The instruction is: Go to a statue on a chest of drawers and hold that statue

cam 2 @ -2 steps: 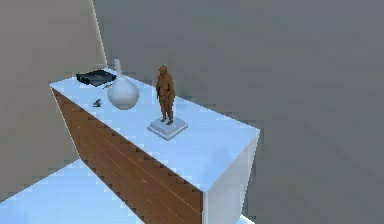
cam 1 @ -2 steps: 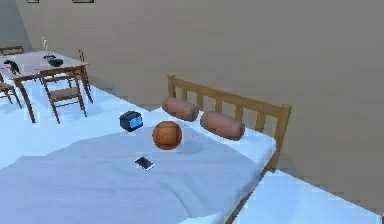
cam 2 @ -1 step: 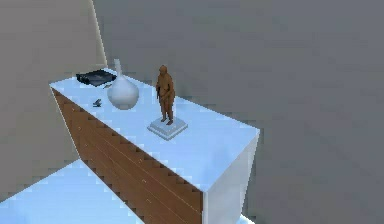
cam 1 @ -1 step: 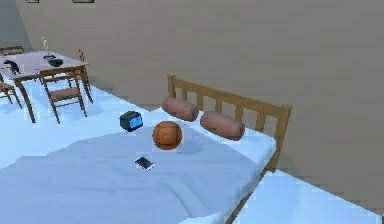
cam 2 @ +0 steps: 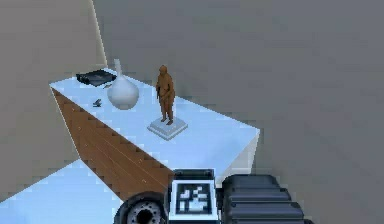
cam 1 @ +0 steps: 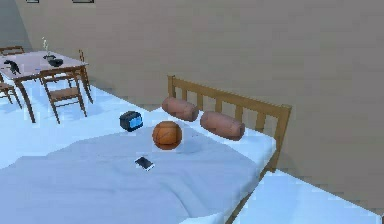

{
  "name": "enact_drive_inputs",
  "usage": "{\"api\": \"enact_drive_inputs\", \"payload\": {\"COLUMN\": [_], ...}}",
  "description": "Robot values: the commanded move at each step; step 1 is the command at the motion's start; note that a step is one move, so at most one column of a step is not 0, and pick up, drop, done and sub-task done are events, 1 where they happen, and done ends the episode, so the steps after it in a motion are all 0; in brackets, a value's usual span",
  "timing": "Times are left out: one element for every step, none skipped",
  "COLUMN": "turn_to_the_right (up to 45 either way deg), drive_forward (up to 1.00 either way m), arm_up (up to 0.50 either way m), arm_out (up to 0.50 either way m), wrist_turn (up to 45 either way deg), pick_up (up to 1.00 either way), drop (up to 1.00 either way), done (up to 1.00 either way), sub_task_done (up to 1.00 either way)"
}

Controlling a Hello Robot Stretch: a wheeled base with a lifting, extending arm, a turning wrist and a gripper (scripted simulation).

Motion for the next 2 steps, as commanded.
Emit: {"api": "enact_drive_inputs", "payload": {"turn_to_the_right": [0.0, 0.0], "drive_forward": [0.00, 0.00], "arm_up": [0.00, 0.00], "arm_out": [0.46, 0.00], "wrist_turn": [0.0, 45.0], "pick_up": [0.00, 0.00], "drop": [0.00, 0.00], "done": [0.00, 0.00], "sub_task_done": [0.00, 0.00]}}
